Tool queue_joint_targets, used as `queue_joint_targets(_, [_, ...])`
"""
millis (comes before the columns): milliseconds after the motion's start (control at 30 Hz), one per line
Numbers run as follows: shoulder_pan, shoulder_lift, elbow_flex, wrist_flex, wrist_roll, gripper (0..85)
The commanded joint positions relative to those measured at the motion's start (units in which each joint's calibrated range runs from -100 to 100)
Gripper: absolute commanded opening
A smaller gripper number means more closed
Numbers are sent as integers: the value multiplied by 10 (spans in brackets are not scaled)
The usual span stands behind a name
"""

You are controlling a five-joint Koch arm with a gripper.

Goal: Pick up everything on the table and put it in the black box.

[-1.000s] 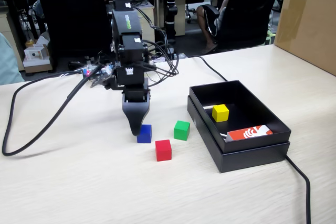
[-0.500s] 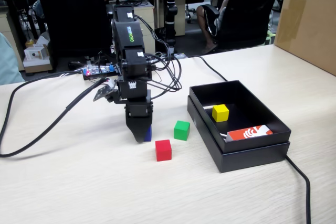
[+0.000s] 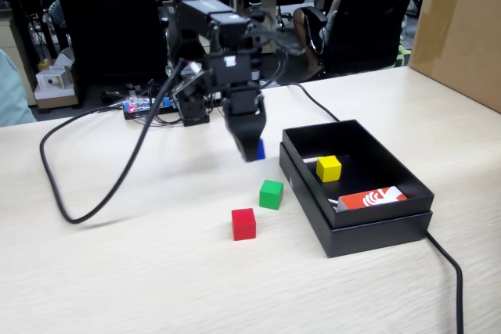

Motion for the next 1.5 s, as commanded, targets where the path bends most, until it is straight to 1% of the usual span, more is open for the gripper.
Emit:
queue_joint_targets(0, [35,-43,64,-1,-5,140])
queue_joint_targets(67, [55,-27,84,-1,-4,140])
queue_joint_targets(100, [70,12,111,-1,-3,140])
queue_joint_targets(200, [83,65,140,-1,3,141])
queue_joint_targets(467, [89,202,152,-1,21,142])
queue_joint_targets(767, [85,255,140,-3,27,150])
queue_joint_targets(800, [85,261,140,-9,27,235])
queue_joint_targets(867, [85,265,140,-20,27,326])
queue_joint_targets(1000, [84,264,139,-35,29,398])
queue_joint_targets(1067, [81,249,139,-37,29,410])
queue_joint_targets(1267, [62,101,159,-37,19,410])
queue_joint_targets(1333, [34,51,174,-37,6,408])
queue_joint_targets(1467, [-9,52,176,-37,-15,410])
